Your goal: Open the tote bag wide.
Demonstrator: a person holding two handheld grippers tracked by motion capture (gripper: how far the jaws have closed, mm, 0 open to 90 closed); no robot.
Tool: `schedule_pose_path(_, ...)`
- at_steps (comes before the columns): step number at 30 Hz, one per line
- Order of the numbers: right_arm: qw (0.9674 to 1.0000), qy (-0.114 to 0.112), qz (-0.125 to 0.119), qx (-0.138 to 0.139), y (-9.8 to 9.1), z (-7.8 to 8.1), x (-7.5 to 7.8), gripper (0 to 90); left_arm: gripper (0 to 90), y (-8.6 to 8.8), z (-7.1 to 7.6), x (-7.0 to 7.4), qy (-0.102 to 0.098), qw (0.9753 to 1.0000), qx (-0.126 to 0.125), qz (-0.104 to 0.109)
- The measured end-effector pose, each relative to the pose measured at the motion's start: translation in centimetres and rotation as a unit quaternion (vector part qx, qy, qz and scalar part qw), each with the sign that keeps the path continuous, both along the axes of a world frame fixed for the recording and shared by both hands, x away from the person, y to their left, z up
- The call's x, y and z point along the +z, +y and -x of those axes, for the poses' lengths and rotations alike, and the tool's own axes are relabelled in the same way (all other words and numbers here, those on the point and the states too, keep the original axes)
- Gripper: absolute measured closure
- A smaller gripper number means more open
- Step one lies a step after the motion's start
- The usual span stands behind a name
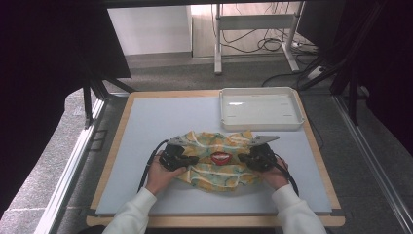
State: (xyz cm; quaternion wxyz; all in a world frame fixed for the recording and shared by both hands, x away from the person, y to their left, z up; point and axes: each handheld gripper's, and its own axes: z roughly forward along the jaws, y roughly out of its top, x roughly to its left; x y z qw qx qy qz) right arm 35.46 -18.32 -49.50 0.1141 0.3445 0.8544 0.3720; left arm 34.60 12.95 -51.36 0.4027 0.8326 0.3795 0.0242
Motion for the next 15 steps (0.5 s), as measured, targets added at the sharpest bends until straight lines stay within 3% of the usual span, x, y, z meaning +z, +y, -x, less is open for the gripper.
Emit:
schedule_pose_path(6, 0.9998, -0.005, 0.0, -0.017, -0.2, -1.5, -0.4, 88.9, 90.0, 0.1, -1.1, -0.4, 0.003, 0.9999, 0.007, -0.008)
schedule_pose_path(10, 0.9994, -0.008, 0.021, -0.028, -0.1, -2.1, -1.0, 88.9, 90.0, -0.1, -1.5, -0.9, 0.002, 0.9998, 0.011, -0.019)
schedule_pose_path(15, 0.9986, -0.008, 0.028, -0.045, -0.2, -3.0, -1.3, 89.0, 90.0, 0.4, -2.1, -1.2, 0.005, 0.9995, 0.022, -0.02)
